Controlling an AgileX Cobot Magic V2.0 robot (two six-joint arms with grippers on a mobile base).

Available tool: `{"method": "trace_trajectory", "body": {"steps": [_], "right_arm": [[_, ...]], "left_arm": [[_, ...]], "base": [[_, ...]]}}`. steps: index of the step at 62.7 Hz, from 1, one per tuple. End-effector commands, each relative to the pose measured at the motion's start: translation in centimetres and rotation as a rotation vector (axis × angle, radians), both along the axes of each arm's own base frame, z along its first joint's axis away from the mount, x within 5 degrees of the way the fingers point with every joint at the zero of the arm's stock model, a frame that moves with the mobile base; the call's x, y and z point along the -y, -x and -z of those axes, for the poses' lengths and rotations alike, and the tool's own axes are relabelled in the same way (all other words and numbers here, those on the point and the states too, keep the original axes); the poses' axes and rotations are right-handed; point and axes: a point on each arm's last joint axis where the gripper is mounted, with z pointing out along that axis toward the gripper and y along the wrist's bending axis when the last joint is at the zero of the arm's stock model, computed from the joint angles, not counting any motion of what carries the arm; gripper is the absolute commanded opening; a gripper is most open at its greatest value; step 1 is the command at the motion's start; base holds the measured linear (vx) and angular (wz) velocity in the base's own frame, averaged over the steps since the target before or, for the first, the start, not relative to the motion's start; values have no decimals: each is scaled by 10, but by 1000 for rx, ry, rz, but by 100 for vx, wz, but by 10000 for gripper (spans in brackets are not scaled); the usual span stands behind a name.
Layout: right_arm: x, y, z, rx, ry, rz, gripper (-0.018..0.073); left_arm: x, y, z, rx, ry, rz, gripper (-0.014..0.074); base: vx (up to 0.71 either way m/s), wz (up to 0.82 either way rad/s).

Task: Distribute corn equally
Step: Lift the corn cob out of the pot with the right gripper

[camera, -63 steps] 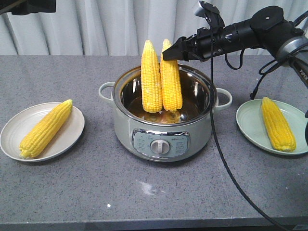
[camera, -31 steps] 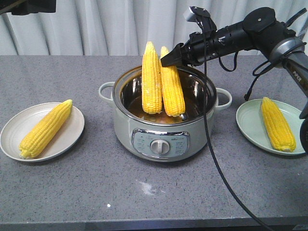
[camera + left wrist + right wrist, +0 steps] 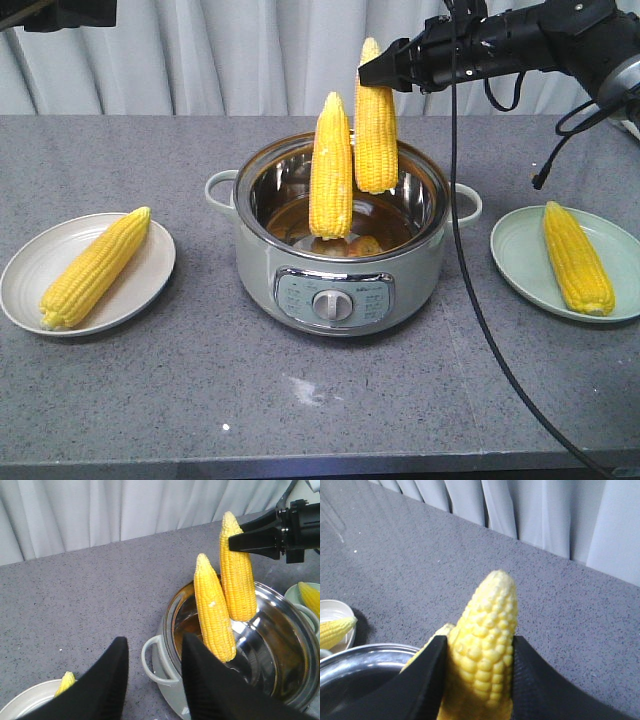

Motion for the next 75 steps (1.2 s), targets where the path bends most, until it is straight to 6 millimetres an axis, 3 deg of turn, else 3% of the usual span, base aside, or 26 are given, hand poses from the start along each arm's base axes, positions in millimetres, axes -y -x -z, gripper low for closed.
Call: {"method": "trace_trajectory", "body": {"steps": [1,13,23,29,36,48,55,62,68,75], "right_arm": [[5,13,-51,149,-79,55,-8],[6,15,-59,175,-92,70,-7],[14,40,-107,298,-101,97,-6],[26,72,-150,378,-119,117,-4],[43,124,-198,463,-104,103,-4],[75,217,-255,527,-63,123,-4],[87,265,-273,562,-7,162,-4],[93,298,-282,565,39,213,-4],[94,316,-285,568,78,245,-4],[94,322,-287,563,88,272,-4]], "left_arm": [[-1,11,-21,94,60,-3,249],[-1,11,-21,95,60,-4,249],[-1,10,-21,96,60,-4,249],[-1,10,-22,109,67,-7,249],[2,9,-24,120,116,6,249],[15,-5,-18,73,265,54,249],[25,-24,-7,28,358,74,249],[31,-48,0,55,454,66,249],[37,-63,-2,81,494,83,249],[48,-72,-12,98,496,135,250]], "base": [[0,0],[0,0],[0,0],[0,0],[0,0],[0,0],[0,0],[0,0],[0,0],[0,0]]}}
